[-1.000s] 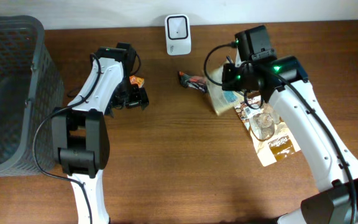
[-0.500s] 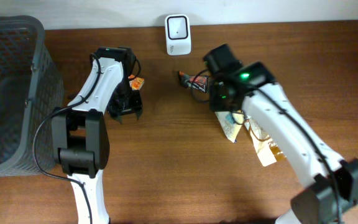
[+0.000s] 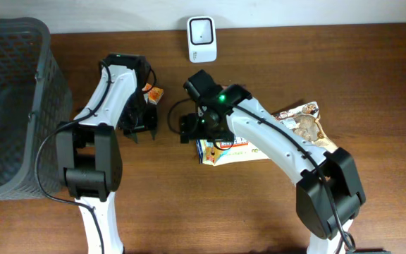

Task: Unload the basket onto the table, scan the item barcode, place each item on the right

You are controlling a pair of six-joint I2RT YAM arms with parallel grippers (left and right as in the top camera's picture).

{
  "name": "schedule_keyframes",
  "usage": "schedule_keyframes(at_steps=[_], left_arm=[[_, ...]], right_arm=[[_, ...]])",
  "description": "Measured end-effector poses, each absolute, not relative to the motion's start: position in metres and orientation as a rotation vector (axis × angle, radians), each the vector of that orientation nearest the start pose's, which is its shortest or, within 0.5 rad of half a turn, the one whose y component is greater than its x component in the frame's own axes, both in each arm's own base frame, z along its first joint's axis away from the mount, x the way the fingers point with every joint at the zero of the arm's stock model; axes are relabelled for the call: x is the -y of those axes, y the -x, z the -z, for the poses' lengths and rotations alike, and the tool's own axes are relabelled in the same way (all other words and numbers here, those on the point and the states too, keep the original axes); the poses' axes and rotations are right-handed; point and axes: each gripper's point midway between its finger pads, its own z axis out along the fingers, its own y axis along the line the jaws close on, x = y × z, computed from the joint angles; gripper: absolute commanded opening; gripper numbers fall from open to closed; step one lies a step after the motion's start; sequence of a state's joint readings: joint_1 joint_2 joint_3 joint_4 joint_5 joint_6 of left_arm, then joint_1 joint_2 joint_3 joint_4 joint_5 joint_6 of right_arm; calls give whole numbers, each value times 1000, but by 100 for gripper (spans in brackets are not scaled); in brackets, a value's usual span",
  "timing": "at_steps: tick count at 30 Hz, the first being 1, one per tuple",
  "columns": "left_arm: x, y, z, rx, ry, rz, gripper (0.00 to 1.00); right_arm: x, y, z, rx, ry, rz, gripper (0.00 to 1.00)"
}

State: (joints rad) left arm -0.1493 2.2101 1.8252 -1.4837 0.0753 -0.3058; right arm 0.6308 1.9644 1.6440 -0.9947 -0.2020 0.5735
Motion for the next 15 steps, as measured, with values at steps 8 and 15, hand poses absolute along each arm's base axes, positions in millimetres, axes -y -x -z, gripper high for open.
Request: schedule_keyframes(at_steps=[8,15], left_arm=[[81,-346,-55,-3451,260,102,0],[138,-357,-50,-3361,27,163,3]], right_arm=[[-216,-335,-108,-3123,63,-368,97],[-124,-362,-98,-3113,-167,-118,47]])
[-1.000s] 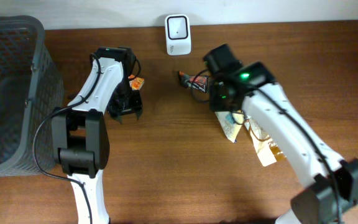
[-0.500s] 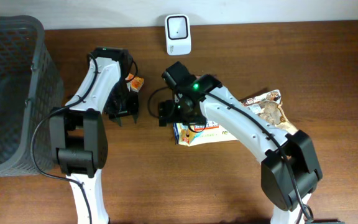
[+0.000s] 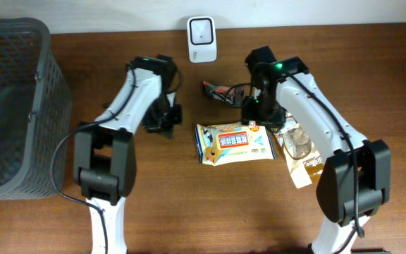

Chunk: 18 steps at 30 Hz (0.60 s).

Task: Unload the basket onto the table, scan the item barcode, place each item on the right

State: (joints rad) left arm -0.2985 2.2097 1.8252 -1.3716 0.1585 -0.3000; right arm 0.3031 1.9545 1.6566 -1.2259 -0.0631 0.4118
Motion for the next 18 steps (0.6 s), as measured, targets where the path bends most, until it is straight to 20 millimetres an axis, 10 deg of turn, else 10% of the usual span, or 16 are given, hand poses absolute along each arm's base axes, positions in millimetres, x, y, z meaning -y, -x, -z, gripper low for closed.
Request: schedule_keyframes(at_steps=[11,18], left_arm=[[181,-359,-48,-3295,-106,225,0],[182,-359,-48,-3295,-103,225,0]], right_arm=[[-150,-358,-16,-3028,-203,-361,15],[-199,-349,-16,-2971,-214,-536,13]])
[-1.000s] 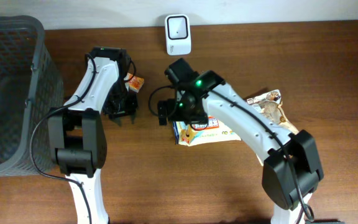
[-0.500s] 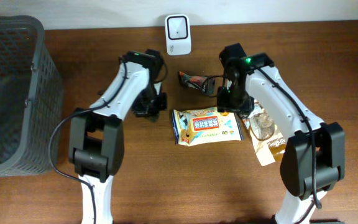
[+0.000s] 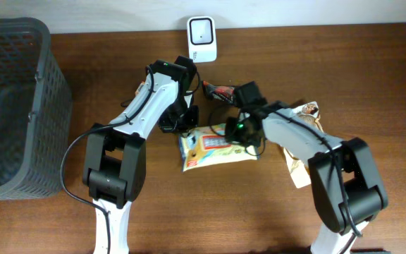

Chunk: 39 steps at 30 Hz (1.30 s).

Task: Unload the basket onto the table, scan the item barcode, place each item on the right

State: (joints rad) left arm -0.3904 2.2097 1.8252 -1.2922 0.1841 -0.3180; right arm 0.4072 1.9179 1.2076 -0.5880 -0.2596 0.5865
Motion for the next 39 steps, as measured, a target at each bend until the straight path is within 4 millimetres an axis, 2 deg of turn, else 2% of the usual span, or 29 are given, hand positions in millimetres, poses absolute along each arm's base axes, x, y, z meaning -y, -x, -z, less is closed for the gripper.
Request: schedule_keyframes(at_steps=[3,5,8,12,15,18,20,22,24,28,32,35,37,39], left_arm=[[182,-359,-48,-3296,-103,230,0],[185,-355,-49,-3313,-100,261,0],[192,-348,-51,-3338,-99,336,0],[196,-345,-53,-3348,-96,380,0],[196,-342,-52,-3359,-93,387,0],[193,-334,-42,-3380,-88,385,0],[191,-327,-29,-3392,-87,382,0],[189,-322,-14,-3392,-87,381,0],[182,-316,-6,-3405,-73,324,0],[155,-310,-3,-3428,-33,70,0],[123,-306,-13,-3453,-2,-173,0],[98,-319,-39,-3419,91,-329,0],[91,-331,-55,-3382,132,-354,0],[93,-345,-66,-3339,157,-326,0]], right_arm=[[-218,-336,-17,-3001,-212,-582,13],[-217,-328,-18,-3040,-235,-576,13],[-208,-326,-23,-3077,-288,-554,13],[-191,-341,-33,-3058,-344,-555,14],[-177,-339,-32,-3084,-371,-530,14],[-170,-334,-31,-3111,-358,-512,14],[-169,-330,-30,-3128,-334,-503,13],[-170,-329,-30,-3131,-309,-502,6],[-171,-329,-30,-3130,-287,-496,4],[-168,-331,-24,-3110,-265,-430,4],[-160,-326,-11,-3115,-269,-365,4],[-156,-321,-8,-3133,-287,-334,4],[-157,-319,-8,-3142,-294,-345,4],[-163,-317,-9,-3150,-288,-395,4]])
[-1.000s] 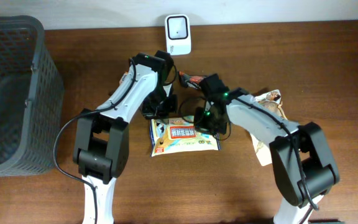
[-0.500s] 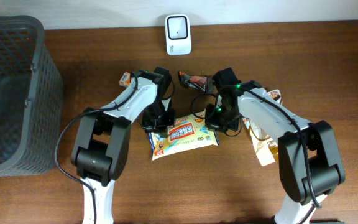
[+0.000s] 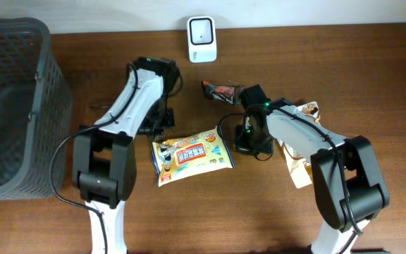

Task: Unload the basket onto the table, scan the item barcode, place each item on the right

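A yellow snack packet [image 3: 192, 155] lies flat and printed side up in the middle of the table, tilted a little. My left gripper [image 3: 157, 128] hangs just above the packet's upper left corner; its jaws are too dark to read. My right gripper [image 3: 249, 143] is a short way off the packet's right edge, apart from it, and its jaws are also unclear. The white barcode scanner [image 3: 201, 29] stands at the far edge, behind both grippers.
A dark mesh basket [image 3: 13, 106] fills the left side. A small dark wrapper [image 3: 220, 92] lies between the scanner and my right arm. A brown snack packet [image 3: 300, 152] lies partly under the right arm.
The yellow packet has shifted left and toward the front and turned slightly. My left gripper has moved left with it. My right gripper, then at the packet's right edge, now stands clear of it.
First my right gripper was over the yellow packet's left end while the left gripper waited further left. Then the right arm stood back by the dark wrapper. Later both grippers flanked the packet, and now it lies further left.
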You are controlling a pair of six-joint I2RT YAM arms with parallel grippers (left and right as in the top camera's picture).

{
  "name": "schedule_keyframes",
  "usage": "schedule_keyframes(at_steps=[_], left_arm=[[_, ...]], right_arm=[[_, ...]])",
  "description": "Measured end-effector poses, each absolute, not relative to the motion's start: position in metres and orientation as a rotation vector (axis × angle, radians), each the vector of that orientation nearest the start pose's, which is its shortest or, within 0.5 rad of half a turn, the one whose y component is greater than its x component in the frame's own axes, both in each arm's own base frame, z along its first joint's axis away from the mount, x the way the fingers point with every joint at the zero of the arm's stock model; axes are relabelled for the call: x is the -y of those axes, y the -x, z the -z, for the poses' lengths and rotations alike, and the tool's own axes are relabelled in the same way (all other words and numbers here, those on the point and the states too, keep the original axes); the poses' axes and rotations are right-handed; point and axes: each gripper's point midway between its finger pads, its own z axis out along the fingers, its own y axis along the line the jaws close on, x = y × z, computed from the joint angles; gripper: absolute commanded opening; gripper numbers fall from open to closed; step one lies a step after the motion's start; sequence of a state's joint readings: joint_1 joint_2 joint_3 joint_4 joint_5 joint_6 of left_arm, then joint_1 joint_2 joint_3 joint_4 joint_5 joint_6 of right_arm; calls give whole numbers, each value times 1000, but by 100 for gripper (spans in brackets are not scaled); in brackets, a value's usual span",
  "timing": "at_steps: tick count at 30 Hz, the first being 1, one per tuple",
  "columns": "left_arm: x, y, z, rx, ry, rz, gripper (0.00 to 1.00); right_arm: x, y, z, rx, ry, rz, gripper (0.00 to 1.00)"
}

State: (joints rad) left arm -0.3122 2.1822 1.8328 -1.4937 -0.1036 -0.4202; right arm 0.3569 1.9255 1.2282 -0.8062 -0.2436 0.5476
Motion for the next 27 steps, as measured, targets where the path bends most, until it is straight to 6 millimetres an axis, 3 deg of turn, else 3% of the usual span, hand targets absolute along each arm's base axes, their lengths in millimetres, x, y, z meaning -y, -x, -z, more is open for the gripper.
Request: schedule_keyframes(at_steps=[3,6,11,15,19,27], left_arm=[[103,-346,-70,-3344,170,-239,0],[118,-340,-62,-3370,151,-163,0],[132,-330,-36,-3381,119,-118,0],[131,-321,-15,-3393,151,-118,0],[131,-316,-5,-3399,179,-108,0],[129,-335,-2,-3305,169,-129,2]], right_arm=[[-180,-320,-17,-3139,-213,-552,4],[-211,-331,-36,-3055,-66,-825,4],[-233,-330,-46,-3007,54,-943,4],[-242,-324,-39,-3023,88,-870,4],[-241,-322,-17,-3077,21,-738,4],[-206,-322,-6,-3144,-188,-472,4]])
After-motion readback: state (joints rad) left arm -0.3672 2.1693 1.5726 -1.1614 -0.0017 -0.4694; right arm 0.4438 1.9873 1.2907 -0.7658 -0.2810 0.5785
